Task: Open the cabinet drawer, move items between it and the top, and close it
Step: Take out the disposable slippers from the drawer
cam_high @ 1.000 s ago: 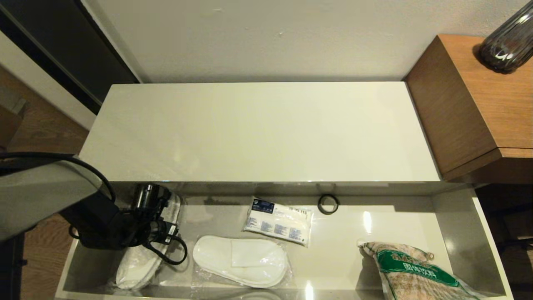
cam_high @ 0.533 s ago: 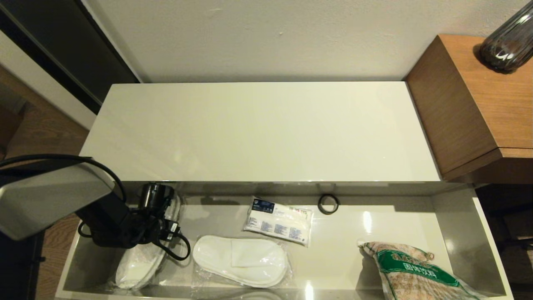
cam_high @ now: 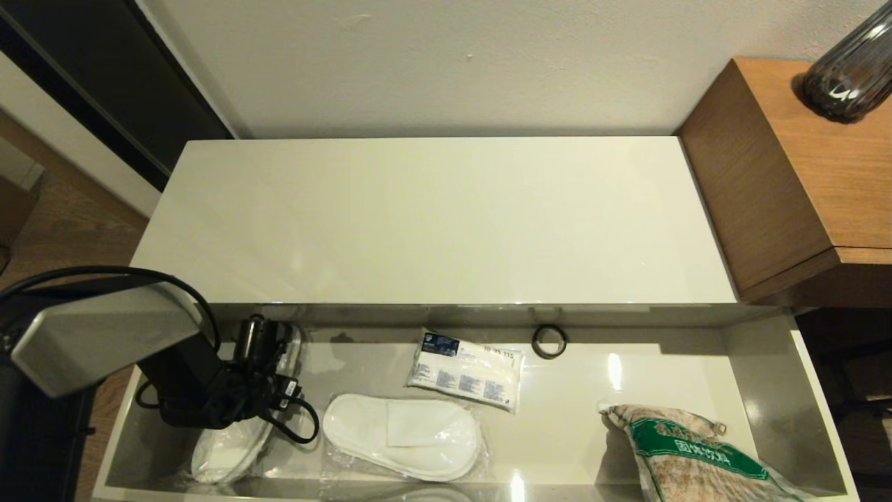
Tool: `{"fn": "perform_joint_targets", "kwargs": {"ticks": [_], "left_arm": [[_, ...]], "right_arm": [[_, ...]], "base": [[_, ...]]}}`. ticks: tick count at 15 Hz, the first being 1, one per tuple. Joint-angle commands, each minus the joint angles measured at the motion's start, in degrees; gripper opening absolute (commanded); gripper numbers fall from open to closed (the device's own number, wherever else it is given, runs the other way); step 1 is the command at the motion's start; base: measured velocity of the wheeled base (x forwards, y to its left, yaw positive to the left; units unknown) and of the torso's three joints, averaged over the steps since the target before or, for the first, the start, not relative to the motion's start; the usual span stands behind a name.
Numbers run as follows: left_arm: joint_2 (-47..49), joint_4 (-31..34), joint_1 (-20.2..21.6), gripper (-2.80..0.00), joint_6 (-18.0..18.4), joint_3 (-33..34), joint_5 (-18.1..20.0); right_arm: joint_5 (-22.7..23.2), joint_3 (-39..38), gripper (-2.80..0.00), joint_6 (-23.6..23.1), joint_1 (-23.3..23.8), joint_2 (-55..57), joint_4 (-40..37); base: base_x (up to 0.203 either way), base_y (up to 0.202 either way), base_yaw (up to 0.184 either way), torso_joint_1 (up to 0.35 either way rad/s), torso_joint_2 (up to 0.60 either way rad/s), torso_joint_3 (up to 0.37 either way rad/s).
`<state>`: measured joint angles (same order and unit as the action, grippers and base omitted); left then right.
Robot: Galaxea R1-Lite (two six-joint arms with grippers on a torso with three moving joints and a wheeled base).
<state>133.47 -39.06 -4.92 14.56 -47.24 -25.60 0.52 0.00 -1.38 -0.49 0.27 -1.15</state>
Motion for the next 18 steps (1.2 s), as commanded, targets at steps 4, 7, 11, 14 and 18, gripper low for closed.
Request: {"fn": "perform_joint_targets", "kwargs": {"ticks": [4,7,11,14,18], "left_arm": [[0.3,-0.3,0.0,-2.8,-0.3,0.3,0.0],[-0.3,-0.2,0.0,-2.8,-0.2,0.5,0.0],[-6.0,1.0,0.1,-2.8,0.3,0.8,0.3],[-14.6,8.8,0.0,-2.8,0.3,1.2,1.0],[-26.5,24.1,0.0,-2.8,-0.5,1.1,4.4]], "right_arm": [[0.0,0.0,-2.8,0.0,0.0,0.1,0.0],[0.0,0.0,-2.8,0.0,0.0,0.1,0.0],[0.0,0.0,-2.8,0.0,0.0,0.1,0.0],[0.0,0.0,-2.8,0.0,0.0,0.1,0.0],[0.0,0.0,-2.8,0.0,0.0,0.1,0.0]], "base": [[0.0,0.0,0.0,0.0,0.0,0.0],[0.0,0.0,0.0,0.0,0.0,0.0],[0.0,0.0,0.0,0.0,0.0,0.0],[0.0,0.0,0.0,0.0,0.0,0.0],[0.0,0.0,0.0,0.0,0.0,0.0]]}}
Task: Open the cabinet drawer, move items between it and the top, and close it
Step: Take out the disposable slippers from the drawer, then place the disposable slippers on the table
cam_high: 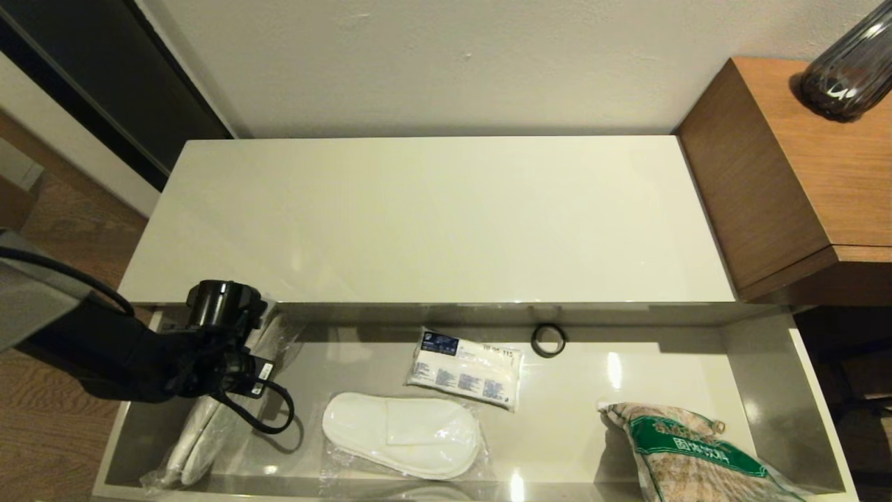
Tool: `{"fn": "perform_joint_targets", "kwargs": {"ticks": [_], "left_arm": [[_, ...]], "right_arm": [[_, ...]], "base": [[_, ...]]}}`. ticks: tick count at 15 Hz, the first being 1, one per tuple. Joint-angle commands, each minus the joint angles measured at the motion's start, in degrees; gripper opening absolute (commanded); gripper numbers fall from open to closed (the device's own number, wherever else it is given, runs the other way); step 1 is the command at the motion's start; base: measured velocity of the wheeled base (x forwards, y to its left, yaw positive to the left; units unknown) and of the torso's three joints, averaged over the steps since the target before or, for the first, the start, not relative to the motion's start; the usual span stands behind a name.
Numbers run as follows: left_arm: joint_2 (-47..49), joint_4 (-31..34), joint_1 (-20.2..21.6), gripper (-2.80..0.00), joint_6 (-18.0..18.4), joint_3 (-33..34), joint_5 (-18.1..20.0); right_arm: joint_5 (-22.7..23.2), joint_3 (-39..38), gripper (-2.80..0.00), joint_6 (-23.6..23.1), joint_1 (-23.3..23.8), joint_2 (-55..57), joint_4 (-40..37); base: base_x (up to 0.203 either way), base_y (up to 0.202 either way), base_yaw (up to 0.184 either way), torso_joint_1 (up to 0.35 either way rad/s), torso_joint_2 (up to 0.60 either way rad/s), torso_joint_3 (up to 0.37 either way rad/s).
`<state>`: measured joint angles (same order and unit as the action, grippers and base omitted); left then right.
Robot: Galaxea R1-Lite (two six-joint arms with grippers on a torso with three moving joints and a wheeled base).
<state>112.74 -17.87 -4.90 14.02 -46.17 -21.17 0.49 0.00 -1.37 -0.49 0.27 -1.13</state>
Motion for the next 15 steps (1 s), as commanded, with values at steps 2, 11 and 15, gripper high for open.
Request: {"fn": "perform_joint_targets", "kwargs": {"ticks": [2,11,15], "left_arm": [[-10.4,10.3,-0.1,-2.8,-0.1,-0.7,2.4],[-25.0,38.1,-6.5,-2.8,-4.4,-16.3,5.8],[-24.8,52.5,-9.4,-2.8,-5.9,-36.4,6.9]], "right_arm": [[0.0,0.0,-2.8,0.0,0.0,0.1,0.0],[0.0,0.0,-2.8,0.0,0.0,0.1,0.0],[0.0,0.0,-2.8,0.0,0.0,0.1,0.0]], "base": [[0.0,0.0,0.0,0.0,0.0,0.0],[0.0,0.0,0.0,0.0,0.0,0.0],[0.0,0.0,0.0,0.0,0.0,0.0]]}}
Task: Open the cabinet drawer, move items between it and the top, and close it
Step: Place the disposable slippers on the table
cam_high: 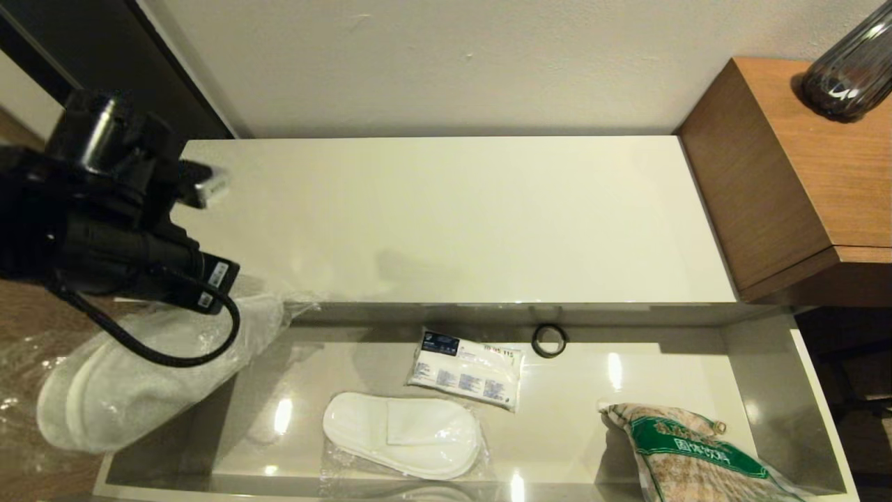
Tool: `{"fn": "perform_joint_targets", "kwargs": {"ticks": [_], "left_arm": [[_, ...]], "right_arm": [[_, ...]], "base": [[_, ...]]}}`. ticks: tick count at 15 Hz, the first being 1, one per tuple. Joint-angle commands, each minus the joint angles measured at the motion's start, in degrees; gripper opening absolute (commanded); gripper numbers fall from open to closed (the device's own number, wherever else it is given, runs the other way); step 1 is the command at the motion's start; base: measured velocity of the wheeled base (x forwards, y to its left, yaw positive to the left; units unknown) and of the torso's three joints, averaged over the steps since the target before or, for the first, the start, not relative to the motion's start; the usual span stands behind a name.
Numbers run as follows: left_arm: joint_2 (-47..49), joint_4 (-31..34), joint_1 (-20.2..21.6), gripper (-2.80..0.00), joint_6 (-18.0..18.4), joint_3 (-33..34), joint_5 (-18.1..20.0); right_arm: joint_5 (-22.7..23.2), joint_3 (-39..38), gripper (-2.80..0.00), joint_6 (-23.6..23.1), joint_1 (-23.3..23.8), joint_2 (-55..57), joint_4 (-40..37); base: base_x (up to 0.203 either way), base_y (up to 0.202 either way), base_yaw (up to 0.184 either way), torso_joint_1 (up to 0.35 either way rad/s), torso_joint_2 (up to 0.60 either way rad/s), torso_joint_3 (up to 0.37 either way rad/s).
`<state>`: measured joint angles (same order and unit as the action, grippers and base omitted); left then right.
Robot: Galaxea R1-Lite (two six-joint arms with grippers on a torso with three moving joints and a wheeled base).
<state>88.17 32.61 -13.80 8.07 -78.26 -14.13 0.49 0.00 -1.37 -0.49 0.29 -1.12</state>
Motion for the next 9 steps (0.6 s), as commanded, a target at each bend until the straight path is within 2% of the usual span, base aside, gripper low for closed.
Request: {"fn": "perform_joint_targets", "kwargs": {"ticks": [1,5,9], "left_arm": [[1.2,4.8,-1.0,-2.8,-0.1,-9.9,0.3],[11.4,13.2,-2.5,-2.8,-0.2,-30.3,0.5],[21.5,5.6,-3.2,-2.8,0.3,-32.5,-1.1]], "right_arm": [[0.0,0.0,-2.8,0.0,0.0,0.1,0.0],[0.0,0.0,-2.8,0.0,0.0,0.1,0.0],[0.0,0.0,-2.8,0.0,0.0,0.1,0.0]], "base": [[0.0,0.0,0.0,0.0,0.0,0.0],[0.0,0.0,0.0,0.0,0.0,0.0],[0.0,0.0,0.0,0.0,0.0,0.0]]}}
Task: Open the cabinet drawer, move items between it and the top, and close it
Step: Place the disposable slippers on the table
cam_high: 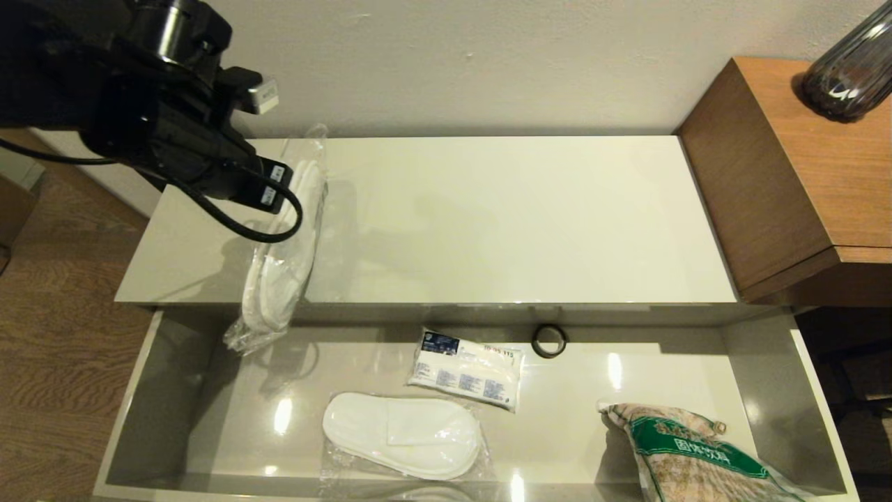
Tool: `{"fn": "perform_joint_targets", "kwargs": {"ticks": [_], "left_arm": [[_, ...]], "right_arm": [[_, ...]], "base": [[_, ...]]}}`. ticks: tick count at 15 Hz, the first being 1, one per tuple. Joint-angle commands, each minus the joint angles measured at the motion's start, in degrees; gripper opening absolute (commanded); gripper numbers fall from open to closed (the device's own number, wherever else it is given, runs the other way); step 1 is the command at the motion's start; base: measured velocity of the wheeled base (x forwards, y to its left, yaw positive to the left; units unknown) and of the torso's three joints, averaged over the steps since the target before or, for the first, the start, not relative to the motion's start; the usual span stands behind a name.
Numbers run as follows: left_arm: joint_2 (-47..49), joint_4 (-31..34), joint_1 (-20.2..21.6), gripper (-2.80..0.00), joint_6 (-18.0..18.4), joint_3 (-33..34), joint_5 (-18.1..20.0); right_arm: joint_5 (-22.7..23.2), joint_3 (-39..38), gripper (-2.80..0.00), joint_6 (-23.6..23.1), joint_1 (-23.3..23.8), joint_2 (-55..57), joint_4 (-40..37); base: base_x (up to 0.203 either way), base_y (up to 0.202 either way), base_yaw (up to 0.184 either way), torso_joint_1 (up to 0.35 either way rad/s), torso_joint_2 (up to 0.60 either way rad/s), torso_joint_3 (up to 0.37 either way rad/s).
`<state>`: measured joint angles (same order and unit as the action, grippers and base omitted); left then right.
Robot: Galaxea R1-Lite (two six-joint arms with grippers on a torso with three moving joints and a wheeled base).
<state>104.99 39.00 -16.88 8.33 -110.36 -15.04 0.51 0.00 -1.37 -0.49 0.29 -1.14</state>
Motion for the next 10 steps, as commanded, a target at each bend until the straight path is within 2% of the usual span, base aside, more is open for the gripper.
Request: {"fn": "perform_joint_targets", "kwargs": {"ticks": [1,4,10], "left_arm": [[6.8,-3.1,-0.2,-2.8,0.1,-0.5,-1.3],[11.3,-7.8,-0.4,-2.8,0.2,-0.5,-3.3],[11.9,-10.1,-0.8,-2.8,0.2,-0.6,-4.3]], "right_arm": [[0.0,0.0,-2.8,0.0,0.0,0.1,0.0],[0.0,0.0,-2.8,0.0,0.0,0.1,0.0],[0.0,0.0,-2.8,0.0,0.0,0.1,0.0]], "base": [[0.0,0.0,0.0,0.0,0.0,0.0],[0.0,0.0,0.0,0.0,0.0,0.0],[0.0,0.0,0.0,0.0,0.0,0.0]]}}
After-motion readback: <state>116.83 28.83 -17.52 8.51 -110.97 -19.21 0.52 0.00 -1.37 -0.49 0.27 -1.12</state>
